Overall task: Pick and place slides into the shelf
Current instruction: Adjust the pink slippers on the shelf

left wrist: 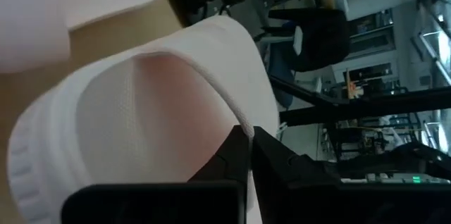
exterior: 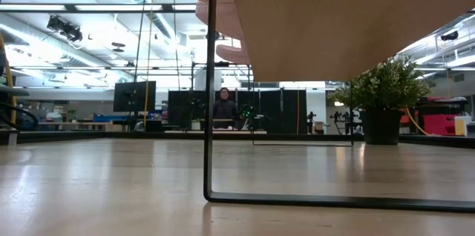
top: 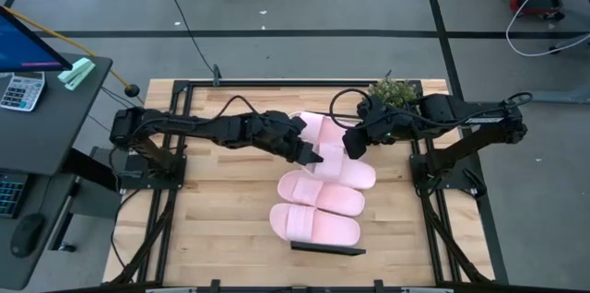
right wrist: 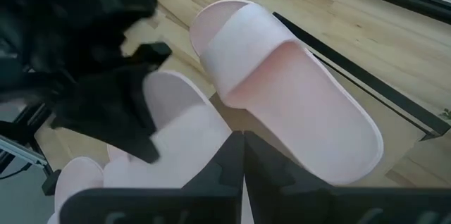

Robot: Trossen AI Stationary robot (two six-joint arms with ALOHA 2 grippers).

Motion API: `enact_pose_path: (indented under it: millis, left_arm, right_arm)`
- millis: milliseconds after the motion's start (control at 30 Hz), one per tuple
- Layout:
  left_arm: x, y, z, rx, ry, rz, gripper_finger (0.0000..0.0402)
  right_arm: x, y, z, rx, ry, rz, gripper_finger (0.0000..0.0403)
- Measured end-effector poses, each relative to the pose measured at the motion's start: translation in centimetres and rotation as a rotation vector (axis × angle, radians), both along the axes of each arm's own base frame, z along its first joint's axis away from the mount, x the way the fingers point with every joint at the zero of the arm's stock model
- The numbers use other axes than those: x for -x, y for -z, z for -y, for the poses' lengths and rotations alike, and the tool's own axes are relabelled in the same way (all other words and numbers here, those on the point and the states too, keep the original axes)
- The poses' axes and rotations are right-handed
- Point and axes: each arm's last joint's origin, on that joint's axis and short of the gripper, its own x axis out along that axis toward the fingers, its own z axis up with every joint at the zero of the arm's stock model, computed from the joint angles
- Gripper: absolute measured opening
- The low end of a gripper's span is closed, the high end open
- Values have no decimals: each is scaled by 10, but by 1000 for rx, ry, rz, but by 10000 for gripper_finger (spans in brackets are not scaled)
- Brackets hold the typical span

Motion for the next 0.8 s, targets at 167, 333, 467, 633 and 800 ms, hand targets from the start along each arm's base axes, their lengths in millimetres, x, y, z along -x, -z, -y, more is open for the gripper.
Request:
enact_pose_path:
  millis: [167, 333, 467, 633, 800]
  left_arm:
    - [-9, 13, 0, -10, 4, -17, 8]
    - [-13, 5, -7, 15, -13, 74, 11]
    - [-13, 2, -9, 13, -22, 110, 7]
    - [-13, 12, -9, -25, -10, 33, 13]
    - [-13, 20, -9, -77, 12, -21, 7]
  right_arm:
    - [0, 0, 0, -7, -6, 0, 17]
    - [0, 0, -1, -11, -6, 3, 17]
    - [0, 0, -1, -10, -7, 3, 17]
    - [0, 0, -1, -8, -10, 2, 17]
    - [0, 0, -1, -5, -14, 1, 17]
